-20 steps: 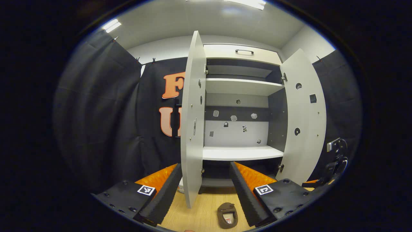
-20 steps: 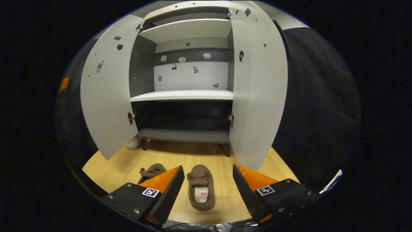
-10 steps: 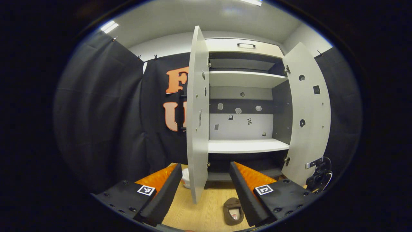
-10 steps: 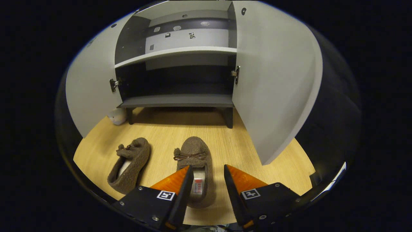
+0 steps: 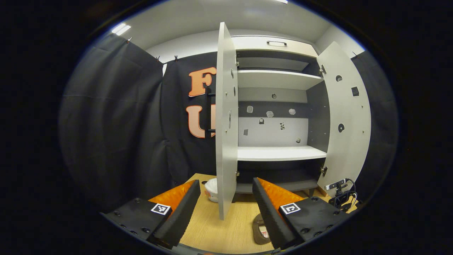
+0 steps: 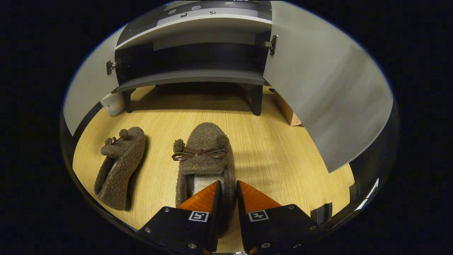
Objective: Grab one shoe with the right hand and put it into the shoe cabinet, grab the other shoe with the left hand and put it into the shoe cabinet; then close the right door with the right hand and the left door with the left hand.
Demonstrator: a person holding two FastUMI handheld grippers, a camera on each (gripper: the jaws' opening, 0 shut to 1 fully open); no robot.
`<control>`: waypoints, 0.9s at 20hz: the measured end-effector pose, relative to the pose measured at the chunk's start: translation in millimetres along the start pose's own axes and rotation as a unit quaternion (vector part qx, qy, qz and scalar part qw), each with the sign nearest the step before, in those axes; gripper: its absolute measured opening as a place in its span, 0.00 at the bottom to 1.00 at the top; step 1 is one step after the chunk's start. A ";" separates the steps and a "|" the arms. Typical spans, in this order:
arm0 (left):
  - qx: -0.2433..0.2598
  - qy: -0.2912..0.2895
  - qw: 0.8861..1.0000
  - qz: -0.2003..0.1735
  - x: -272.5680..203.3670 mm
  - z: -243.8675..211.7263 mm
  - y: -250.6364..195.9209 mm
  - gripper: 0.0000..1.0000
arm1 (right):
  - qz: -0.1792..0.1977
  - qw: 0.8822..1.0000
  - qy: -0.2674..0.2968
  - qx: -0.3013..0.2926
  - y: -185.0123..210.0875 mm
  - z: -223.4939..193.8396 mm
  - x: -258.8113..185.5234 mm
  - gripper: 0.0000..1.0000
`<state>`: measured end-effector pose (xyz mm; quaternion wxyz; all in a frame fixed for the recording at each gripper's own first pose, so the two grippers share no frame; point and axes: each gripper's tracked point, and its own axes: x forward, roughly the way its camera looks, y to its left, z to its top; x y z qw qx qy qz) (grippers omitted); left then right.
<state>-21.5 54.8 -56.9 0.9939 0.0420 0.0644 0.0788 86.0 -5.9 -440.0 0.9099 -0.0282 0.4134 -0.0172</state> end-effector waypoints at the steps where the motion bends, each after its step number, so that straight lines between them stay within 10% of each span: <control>1: 0.001 0.002 1.000 0.002 0.5 -2.3 1.3 0.96 | -0.003 1.000 0.001 0.000 -1.9 -0.3 2.8 0.26; 6: -0.004 0.015 1.000 0.008 0.4 -13.5 6.3 0.96 | -0.006 1.000 0.005 0.014 -2.8 4.0 -0.5 0.04; 18: -0.012 -0.010 1.000 -0.009 3.4 -1.3 7.0 0.96 | 0.046 0.993 -0.106 0.031 32.6 148.7 -103.1 0.02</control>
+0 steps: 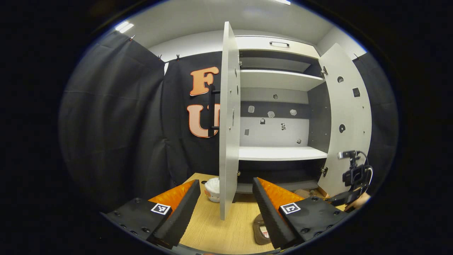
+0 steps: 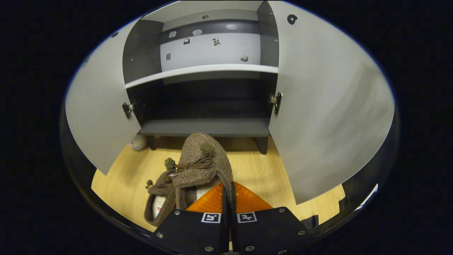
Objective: Grab one shoe with the right hand and put it into the shoe cabinet, grab the other shoe with the left hand and put it into the shoe cabinet; then close the right door with the right hand and the left door with the left hand.
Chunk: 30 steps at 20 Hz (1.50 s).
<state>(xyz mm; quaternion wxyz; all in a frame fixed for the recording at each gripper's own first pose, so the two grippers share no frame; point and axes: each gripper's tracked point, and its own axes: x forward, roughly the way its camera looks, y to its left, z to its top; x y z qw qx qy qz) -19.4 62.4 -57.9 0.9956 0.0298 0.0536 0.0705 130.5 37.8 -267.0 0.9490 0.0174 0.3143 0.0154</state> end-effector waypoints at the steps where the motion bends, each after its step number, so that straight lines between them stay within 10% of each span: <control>1: 0.000 -0.002 1.000 -0.001 -0.7 -0.1 0.7 0.96 | 0.007 1.000 -0.017 0.005 6.7 24.6 -6.9 0.02; 15: 0.003 -0.020 1.000 -0.005 24.9 6.1 4.3 0.96 | -0.008 0.984 -0.178 -0.021 22.3 309.2 14.8 0.02; 30: 0.010 0.009 0.999 0.036 61.9 -6.2 23.2 0.96 | -0.052 0.991 -0.123 0.029 -9.7 358.9 140.9 0.09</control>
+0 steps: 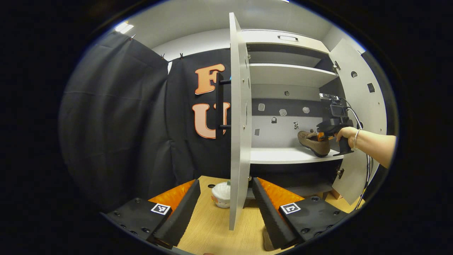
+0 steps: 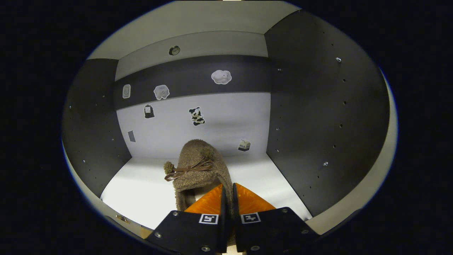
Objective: Grab one shoe with the right hand and put it into the shoe cabinet, grab the other shoe with the left hand and put it into the shoe cabinet; then close the right door with the right hand and the left door with the left hand.
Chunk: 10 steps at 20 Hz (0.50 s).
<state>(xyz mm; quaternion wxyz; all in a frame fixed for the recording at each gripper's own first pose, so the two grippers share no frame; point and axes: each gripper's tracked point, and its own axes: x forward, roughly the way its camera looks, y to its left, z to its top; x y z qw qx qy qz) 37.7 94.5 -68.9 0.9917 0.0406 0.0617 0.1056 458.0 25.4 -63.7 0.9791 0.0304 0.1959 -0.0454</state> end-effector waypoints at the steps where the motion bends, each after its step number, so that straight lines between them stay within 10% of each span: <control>1: -0.001 0.001 1.000 0.000 0.3 0.7 -0.7 0.96 | -0.002 1.000 -0.004 -0.002 -1.2 1.7 -1.0 0.10; 10: 0.000 0.001 1.000 -0.022 -2.8 -1.4 -19.6 0.96 | 0.011 0.997 -0.064 -0.028 4.2 25.8 -54.6 0.70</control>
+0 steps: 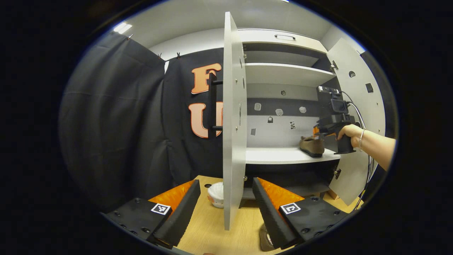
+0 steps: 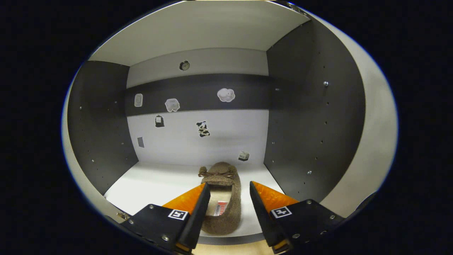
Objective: Grab one shoe with the right hand and put it into the shoe cabinet, grab the other shoe with the left hand and put it into the shoe cabinet; then close the right door with the right hand and the left door with the left hand.
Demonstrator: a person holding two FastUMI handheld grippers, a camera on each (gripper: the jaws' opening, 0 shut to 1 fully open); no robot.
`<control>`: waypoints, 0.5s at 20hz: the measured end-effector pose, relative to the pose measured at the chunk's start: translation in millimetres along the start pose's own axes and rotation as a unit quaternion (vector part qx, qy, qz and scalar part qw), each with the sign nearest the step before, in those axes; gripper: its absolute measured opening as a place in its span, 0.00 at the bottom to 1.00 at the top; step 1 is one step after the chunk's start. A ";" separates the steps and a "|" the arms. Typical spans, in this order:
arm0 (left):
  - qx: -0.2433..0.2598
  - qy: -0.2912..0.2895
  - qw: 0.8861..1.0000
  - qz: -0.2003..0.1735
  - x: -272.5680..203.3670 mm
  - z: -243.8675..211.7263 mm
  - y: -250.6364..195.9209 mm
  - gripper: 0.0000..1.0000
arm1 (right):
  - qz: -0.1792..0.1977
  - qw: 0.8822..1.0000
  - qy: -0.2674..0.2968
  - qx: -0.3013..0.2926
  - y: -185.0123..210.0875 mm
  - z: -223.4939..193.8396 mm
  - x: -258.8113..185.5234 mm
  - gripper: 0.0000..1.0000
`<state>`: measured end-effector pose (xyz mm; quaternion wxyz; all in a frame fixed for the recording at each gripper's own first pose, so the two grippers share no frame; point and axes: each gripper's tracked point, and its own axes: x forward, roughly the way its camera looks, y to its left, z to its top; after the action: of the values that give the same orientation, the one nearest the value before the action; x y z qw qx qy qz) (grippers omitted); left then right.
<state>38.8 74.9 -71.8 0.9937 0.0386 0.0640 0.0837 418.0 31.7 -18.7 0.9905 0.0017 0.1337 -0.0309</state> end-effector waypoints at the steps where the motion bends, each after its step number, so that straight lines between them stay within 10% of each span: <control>1: -0.001 0.000 1.000 -0.006 -1.3 -2.1 -3.3 0.96 | 0.005 1.000 -0.010 -0.001 2.7 2.5 -10.8 0.74; 4: -0.005 0.004 1.000 -0.013 -6.6 -10.0 -9.7 0.97 | 0.020 0.999 -0.028 0.010 8.2 2.7 -44.7 0.92; 10: -0.019 0.042 0.998 -0.037 -14.4 -46.7 -32.0 0.96 | 0.021 0.997 -0.073 -0.002 -9.1 1.3 -123.7 0.93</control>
<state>23.5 44.1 -119.1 0.9931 0.0141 0.1051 0.0496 298.8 30.2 15.4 0.9981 0.0001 0.0613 -0.0103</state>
